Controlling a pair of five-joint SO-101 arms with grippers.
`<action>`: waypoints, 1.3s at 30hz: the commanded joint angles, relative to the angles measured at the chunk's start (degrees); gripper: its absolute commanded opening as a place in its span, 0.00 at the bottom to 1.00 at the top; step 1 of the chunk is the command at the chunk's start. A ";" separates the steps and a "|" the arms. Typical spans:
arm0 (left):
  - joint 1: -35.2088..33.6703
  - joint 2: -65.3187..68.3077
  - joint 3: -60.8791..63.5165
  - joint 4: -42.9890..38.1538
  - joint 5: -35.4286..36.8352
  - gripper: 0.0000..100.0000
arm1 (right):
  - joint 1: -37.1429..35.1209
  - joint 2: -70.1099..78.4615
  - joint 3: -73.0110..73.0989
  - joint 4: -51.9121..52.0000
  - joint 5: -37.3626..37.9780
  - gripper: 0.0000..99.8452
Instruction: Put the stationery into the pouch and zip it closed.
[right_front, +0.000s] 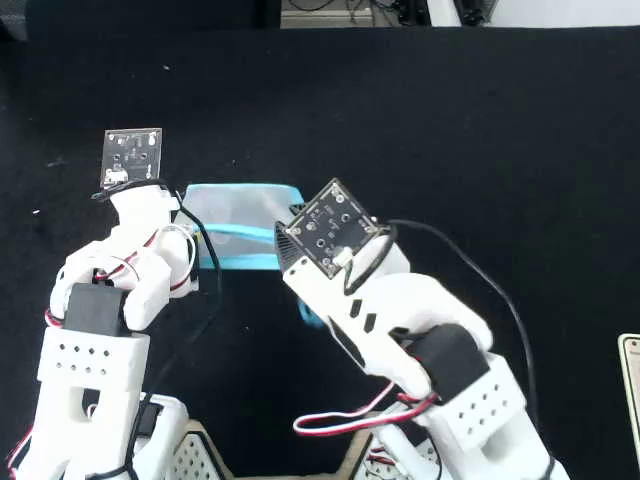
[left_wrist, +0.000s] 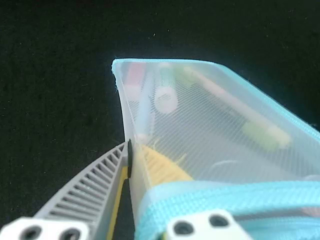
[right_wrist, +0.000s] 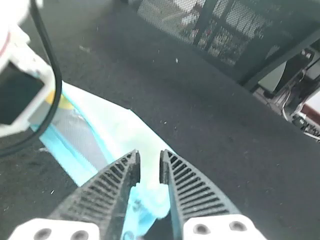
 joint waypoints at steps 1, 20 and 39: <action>0.92 -0.70 -0.66 -0.97 -0.26 0.03 | 0.18 -0.57 1.71 -1.58 -0.18 0.08; 1.19 -0.18 -0.57 -0.97 -0.35 0.03 | 4.92 -17.63 11.56 14.59 -0.53 0.19; 0.92 -0.18 -0.66 -1.05 -0.35 0.03 | 4.57 -47.60 36.26 4.22 -0.62 0.19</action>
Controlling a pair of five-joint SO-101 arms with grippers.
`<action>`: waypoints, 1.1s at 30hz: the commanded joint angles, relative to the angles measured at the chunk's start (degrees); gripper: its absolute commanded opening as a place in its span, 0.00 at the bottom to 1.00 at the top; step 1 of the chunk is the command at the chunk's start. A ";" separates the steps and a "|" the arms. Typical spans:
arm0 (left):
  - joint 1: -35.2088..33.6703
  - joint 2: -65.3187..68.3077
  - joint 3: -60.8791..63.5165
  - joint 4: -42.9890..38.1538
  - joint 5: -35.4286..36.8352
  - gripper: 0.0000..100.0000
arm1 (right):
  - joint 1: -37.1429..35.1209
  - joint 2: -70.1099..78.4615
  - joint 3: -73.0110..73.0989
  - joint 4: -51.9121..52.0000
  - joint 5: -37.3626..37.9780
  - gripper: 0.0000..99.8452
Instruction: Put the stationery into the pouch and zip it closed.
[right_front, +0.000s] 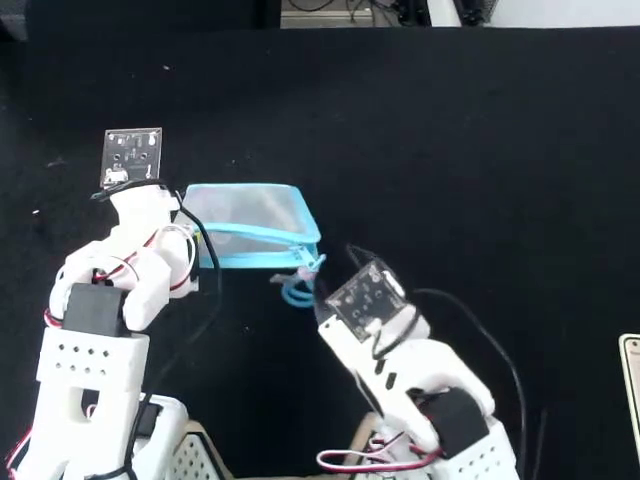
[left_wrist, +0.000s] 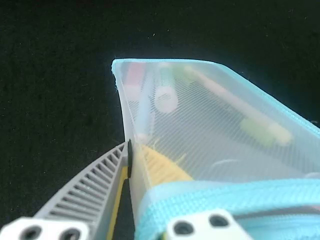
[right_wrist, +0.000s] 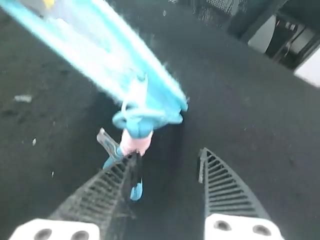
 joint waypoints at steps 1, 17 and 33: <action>0.75 -0.18 -0.75 -1.05 -0.35 0.03 | -1.32 -7.25 -0.48 -1.05 -0.53 0.19; 0.84 -0.18 -0.75 -1.05 -0.35 0.03 | -4.57 -7.78 -8.75 2.37 -7.30 0.19; 0.84 -0.18 -0.66 -1.14 -0.35 0.03 | -4.66 -8.13 -5.23 -2.90 -10.55 0.08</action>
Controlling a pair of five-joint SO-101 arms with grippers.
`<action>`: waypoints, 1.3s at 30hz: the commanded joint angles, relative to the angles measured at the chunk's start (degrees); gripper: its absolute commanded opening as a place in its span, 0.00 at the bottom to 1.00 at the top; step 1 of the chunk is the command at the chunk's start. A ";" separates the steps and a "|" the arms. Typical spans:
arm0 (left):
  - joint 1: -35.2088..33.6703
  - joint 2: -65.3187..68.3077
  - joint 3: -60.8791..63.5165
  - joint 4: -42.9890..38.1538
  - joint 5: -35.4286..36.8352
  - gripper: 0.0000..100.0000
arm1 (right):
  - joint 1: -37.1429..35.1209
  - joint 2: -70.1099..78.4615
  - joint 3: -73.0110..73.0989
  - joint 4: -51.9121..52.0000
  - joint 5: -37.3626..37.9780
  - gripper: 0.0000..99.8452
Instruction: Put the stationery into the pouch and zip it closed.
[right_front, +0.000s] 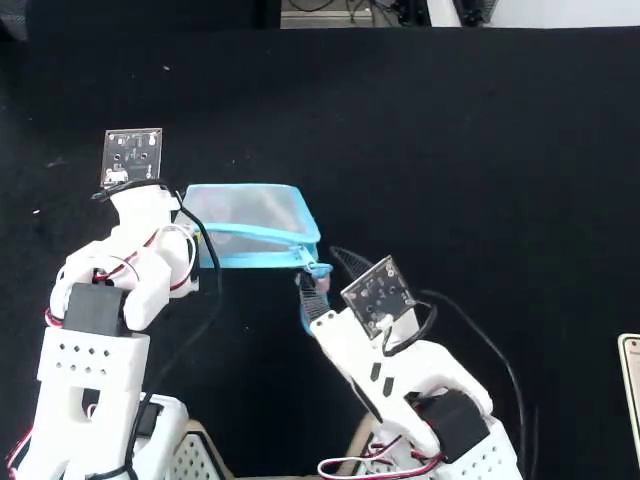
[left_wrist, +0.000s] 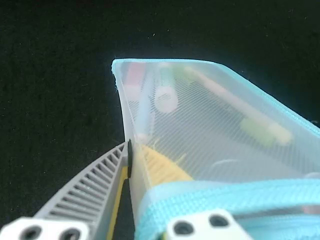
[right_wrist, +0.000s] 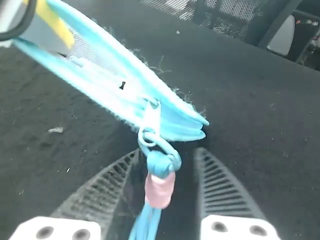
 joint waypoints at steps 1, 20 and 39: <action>0.84 -0.18 -0.66 -1.14 -0.35 0.03 | -0.53 -8.04 -4.26 0.09 0.26 0.05; 0.84 -0.18 -0.57 -1.32 -0.44 0.03 | -0.44 -8.04 -4.88 0.35 4.04 0.06; 0.92 -0.18 -0.48 -1.32 -0.44 0.03 | -0.35 -7.87 -4.44 0.35 4.13 0.10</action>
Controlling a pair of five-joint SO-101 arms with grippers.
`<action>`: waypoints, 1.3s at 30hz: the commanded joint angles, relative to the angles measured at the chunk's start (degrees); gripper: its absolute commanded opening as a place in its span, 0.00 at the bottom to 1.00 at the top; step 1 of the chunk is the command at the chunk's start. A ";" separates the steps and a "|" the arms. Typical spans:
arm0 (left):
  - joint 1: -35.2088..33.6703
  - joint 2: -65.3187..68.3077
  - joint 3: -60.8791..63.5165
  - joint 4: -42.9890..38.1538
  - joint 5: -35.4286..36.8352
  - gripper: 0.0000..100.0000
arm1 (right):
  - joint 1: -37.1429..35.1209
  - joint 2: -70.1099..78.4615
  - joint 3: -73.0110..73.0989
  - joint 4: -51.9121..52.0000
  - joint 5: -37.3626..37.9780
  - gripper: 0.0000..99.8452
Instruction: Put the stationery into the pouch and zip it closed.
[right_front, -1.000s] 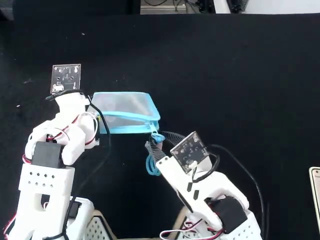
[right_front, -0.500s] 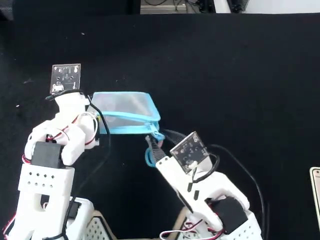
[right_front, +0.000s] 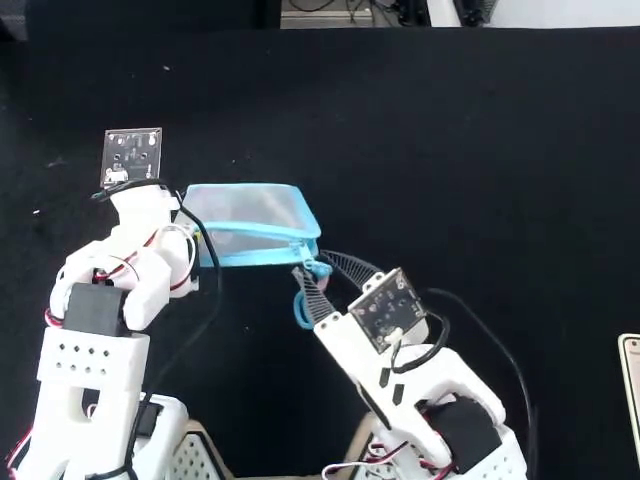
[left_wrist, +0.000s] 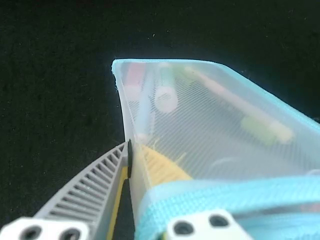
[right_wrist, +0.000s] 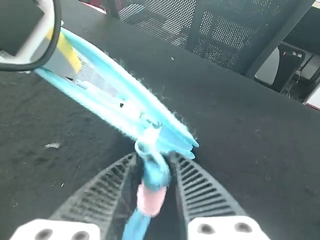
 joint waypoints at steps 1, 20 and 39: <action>0.92 -0.18 -0.48 -1.14 -0.44 0.03 | -0.26 -7.96 0.22 -0.26 0.53 0.09; 1.01 -0.26 -0.75 -0.97 -0.44 0.03 | -0.09 -7.69 -3.03 0.09 7.03 0.01; 0.66 -0.79 -4.18 -0.88 -2.81 0.03 | 0.00 44.26 -44.00 8.09 10.73 0.01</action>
